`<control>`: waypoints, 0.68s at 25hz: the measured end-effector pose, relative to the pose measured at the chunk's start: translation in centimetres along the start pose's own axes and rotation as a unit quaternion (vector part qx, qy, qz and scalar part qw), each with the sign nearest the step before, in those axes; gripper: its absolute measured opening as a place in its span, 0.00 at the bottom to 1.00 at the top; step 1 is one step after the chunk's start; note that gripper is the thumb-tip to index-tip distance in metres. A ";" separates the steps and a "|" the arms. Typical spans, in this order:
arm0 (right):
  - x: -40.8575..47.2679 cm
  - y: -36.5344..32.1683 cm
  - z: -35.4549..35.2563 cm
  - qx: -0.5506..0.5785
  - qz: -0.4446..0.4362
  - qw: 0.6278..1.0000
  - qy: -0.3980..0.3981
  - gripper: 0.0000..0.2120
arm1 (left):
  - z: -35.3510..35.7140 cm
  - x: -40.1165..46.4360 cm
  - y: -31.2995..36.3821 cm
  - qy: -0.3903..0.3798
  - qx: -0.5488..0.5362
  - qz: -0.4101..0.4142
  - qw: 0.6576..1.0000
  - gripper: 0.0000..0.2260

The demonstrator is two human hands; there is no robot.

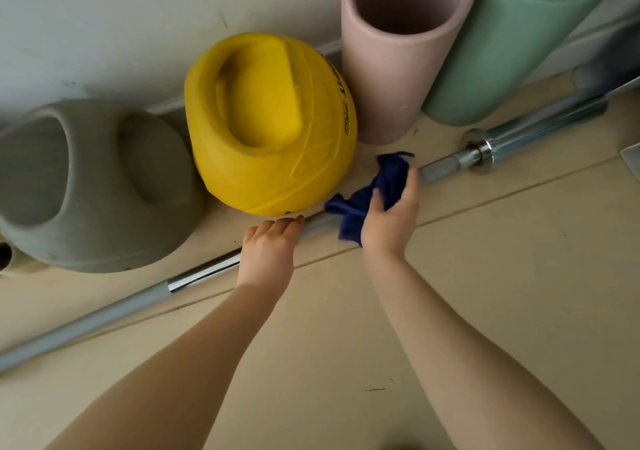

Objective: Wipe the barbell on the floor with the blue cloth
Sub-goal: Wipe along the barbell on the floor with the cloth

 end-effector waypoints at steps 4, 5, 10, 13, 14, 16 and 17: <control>5.1 -0.5 -2.4 0.018 0.081 0.973 0.214 0.10 | 0.2 -0.3 -0.2 -0.003 0.013 0.018 1.000 0.21; 5.9 -1.0 -3.2 0.036 0.124 0.969 0.209 0.10 | 0.2 -0.4 -0.1 -0.003 0.008 0.018 1.000 0.22; 3.1 -0.9 -1.1 -0.035 0.080 0.994 0.071 0.23 | 0.1 0.1 -0.5 -0.019 0.016 0.024 0.999 0.22; 0.4 -1.9 1.1 -0.106 -0.019 0.994 -0.013 0.20 | -0.2 0.8 -1.0 -0.044 -0.005 0.012 0.999 0.18; 0.4 -1.8 1.0 -0.139 -0.053 0.988 -0.031 0.20 | -0.1 1.0 -1.3 -0.058 -0.010 0.005 0.998 0.18; 1.8 -1.3 -0.6 -0.187 -0.071 0.980 -0.013 0.20 | 0.1 1.1 -1.8 -0.059 -0.015 -0.007 0.998 0.17; 2.5 -0.9 -1.6 -0.216 -0.067 0.974 0.012 0.19 | 0.2 1.1 -1.9 -0.060 -0.024 -0.018 0.998 0.17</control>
Point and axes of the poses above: each hand's wrist, its own x-axis towards the middle knuckle, its own z-axis out of the palm, y = z × x, the point moved 1 cm from there along x, towards the middle knuckle, and after that the axes turned 6 degrees about -x, right-handed, at the moved point
